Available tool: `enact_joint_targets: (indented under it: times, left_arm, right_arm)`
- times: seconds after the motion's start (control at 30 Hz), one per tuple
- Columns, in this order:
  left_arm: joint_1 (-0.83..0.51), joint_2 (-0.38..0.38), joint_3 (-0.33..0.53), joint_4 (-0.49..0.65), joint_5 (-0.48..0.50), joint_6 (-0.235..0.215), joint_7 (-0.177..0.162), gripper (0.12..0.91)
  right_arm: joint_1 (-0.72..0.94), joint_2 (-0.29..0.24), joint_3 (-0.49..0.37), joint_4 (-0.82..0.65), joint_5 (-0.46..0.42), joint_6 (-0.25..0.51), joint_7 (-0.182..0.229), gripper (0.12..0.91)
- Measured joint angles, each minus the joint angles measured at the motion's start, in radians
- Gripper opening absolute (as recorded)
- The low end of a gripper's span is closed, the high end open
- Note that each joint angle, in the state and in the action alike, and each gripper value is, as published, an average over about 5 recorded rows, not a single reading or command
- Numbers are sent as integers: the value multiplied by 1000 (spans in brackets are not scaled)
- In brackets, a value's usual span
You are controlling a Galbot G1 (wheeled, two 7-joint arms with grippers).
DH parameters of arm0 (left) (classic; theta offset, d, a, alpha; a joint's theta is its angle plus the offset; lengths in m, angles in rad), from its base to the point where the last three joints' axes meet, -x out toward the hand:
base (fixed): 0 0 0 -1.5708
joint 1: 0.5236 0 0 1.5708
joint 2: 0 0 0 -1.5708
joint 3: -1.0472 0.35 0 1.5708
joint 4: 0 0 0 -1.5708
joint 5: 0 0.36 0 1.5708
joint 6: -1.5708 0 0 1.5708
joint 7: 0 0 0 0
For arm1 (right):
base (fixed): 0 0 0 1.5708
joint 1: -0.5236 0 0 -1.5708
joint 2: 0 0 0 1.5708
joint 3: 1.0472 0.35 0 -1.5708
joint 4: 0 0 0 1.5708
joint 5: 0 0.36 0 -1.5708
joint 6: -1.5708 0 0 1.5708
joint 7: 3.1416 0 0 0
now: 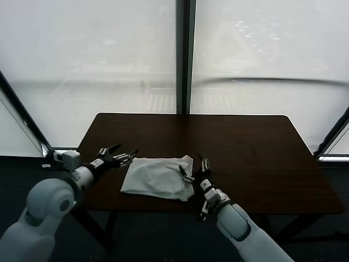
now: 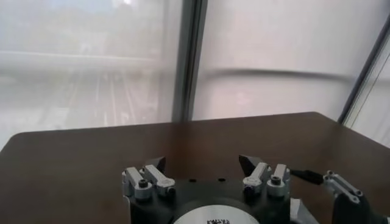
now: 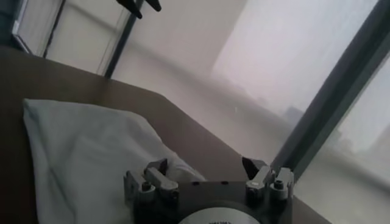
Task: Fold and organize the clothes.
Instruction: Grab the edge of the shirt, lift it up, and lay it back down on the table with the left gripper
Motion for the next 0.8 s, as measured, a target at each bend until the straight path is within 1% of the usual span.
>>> enact_joint_targets:
  times: [0.07, 0.17, 0.27, 0.37, 0.47, 0.57, 0.67, 0.8]
  left_arm:
    - [3, -1, -2, -3, 1, 0, 0, 907]
    - [8, 1, -9, -5, 1, -1, 0, 907]
    - [10, 5, -16, -3, 0, -2, 1, 907]
    - [8, 10, -18, 5, 0, -3, 1, 907]
    - [7, 14, -19, 13, -1, -5, 1, 907]
    - [7, 14, -19, 17, 0, -5, 1, 907]
    - [12, 13, -18, 17, 1, -6, 2, 907]
    - [23, 10, -21, 19, 6, -8, 2, 907]
  right_arm:
    - [-22, 8, 41, 4, 15, -23, 21, 907]
    - [-58, 10, 97, 24, 67, -26, 18, 907]
    - [-97, 8, 142, 59, 140, -3, -4, 907]
    - [-128, 2, 164, 99, 233, 19, -40, 907]
    - [-140, 0, 163, 132, 335, 1, -67, 907]
    - [-130, 10, 143, 144, 404, -29, -79, 907]
    - [-102, 21, 116, 130, 441, -45, -87, 907]
    - [-59, 33, 76, 98, 464, -51, -108, 907]
